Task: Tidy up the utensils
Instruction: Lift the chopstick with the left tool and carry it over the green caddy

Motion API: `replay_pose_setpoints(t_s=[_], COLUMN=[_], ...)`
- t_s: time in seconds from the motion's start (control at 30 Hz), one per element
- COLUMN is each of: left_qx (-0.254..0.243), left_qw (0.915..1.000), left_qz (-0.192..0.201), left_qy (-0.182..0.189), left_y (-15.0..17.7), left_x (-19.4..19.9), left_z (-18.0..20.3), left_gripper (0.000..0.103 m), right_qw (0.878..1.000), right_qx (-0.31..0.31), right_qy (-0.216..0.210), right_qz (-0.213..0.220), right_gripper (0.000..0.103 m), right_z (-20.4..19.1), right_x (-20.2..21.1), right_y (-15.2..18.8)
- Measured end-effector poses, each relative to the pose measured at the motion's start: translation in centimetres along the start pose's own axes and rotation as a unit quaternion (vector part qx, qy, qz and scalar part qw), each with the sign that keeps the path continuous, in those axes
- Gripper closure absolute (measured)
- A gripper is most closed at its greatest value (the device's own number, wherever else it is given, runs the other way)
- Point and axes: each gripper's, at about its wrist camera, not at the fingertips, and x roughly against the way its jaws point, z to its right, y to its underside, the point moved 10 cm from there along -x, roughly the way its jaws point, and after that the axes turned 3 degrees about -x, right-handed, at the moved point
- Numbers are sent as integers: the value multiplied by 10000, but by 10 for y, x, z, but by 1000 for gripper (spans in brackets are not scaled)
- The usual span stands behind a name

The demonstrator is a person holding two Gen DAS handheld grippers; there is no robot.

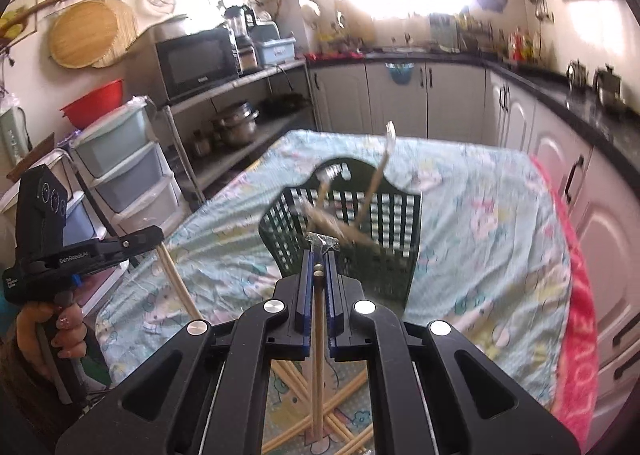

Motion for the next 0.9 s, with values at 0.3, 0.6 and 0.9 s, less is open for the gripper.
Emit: replay_pose_setpoints(t_s=[0.3, 0.6, 0.9], left_qx=[-463, -921, -1250], left_qw=[9986, 9944, 9887], left_qz=[162, 395, 753], left_qy=[203, 321, 339], left_y=[-20, -53, -95], left_x=[6, 11, 20], left_z=[39, 75, 99], left_gripper=[101, 101, 101], right_qw=[9991, 9959, 9899], right_qx=[170, 221, 301], right_qy=[44, 117, 202], right_qz=[380, 865, 1373], right_gripper=[97, 97, 97], right_z=[-5, 0, 3], right_x=[21, 44, 69], right_y=[-23, -60, -103])
